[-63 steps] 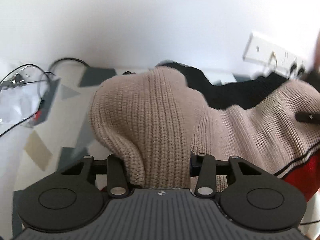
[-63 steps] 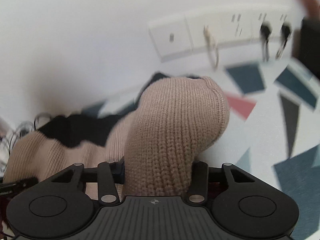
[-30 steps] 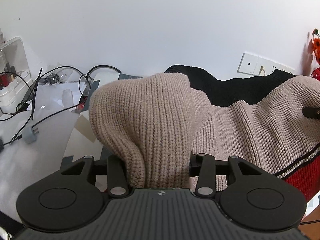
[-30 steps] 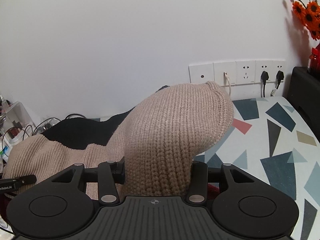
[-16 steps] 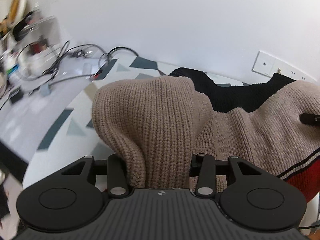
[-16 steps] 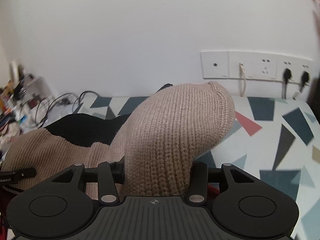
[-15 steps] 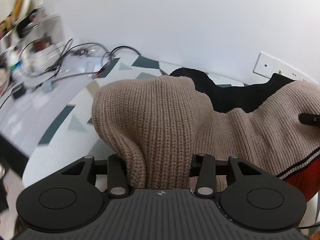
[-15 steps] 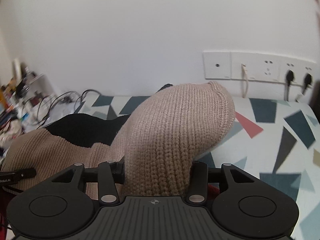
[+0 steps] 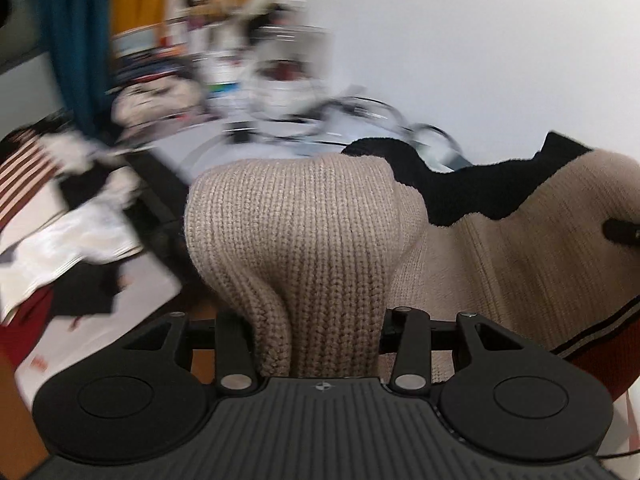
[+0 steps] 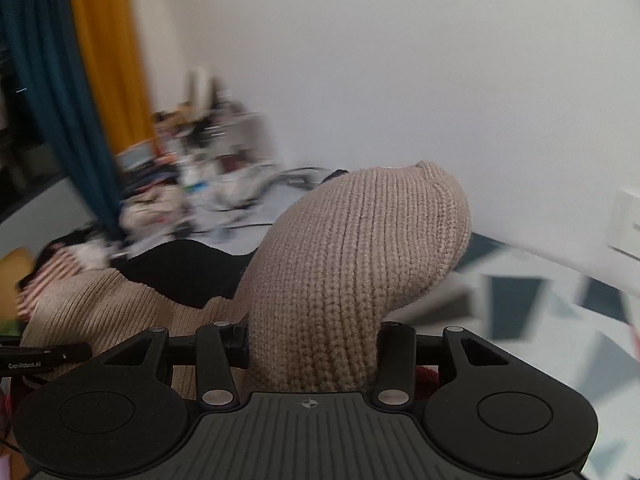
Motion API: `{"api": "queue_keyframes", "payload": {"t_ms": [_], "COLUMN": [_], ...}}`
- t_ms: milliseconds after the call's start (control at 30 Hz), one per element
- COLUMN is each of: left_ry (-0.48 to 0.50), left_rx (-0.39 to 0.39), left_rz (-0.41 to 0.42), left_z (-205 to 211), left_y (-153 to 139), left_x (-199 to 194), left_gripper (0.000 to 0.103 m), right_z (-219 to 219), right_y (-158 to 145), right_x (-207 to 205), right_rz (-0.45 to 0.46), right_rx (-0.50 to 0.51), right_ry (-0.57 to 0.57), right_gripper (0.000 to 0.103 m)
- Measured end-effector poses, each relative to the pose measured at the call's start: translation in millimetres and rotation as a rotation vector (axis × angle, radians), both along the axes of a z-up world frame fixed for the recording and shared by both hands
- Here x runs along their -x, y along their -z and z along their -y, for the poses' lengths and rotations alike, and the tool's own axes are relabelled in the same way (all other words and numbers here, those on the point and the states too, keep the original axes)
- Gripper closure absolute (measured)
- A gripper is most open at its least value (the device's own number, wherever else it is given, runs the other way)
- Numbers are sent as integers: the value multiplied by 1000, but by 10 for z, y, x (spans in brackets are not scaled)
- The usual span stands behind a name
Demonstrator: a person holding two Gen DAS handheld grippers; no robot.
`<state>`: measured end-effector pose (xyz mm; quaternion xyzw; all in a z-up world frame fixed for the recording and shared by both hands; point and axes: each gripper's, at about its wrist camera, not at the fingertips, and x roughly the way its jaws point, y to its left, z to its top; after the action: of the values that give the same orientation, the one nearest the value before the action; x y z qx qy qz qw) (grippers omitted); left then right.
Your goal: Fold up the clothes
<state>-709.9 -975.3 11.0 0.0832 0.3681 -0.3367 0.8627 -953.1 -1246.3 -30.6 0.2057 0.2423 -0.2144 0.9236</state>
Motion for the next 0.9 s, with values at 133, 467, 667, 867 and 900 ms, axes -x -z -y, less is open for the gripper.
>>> {"api": "queue_keyframes", "payload": {"t_ms": [133,467,667,867,900], "left_ry": [-122,-375,-546,-693,-712], "left_rx": [10,10,1,1,-2], "left_rz": [42,73,66,52,53], "left_z": [-572,-2034,-2712,-3176,-3220], "left_y": [-144,-278,-171,-47,-35], "left_x": [-322,-1091,-1457,-2042,-2155], "left_gripper": [60,60,61,61,61], "right_z": [-306,-1459,-2099,-2611,-2678], "right_y": [-146,-308,-318,-321,-308], "right_x": [-724,-2395,-3310,-4208,-4368], "right_rz": [13,13,-6,-23,-23], "right_rx": [-4,-15,-28,-26,-27], "right_ry": [-134,-408,-572,-723,-743], "right_gripper": [62,62,62,62,62]}}
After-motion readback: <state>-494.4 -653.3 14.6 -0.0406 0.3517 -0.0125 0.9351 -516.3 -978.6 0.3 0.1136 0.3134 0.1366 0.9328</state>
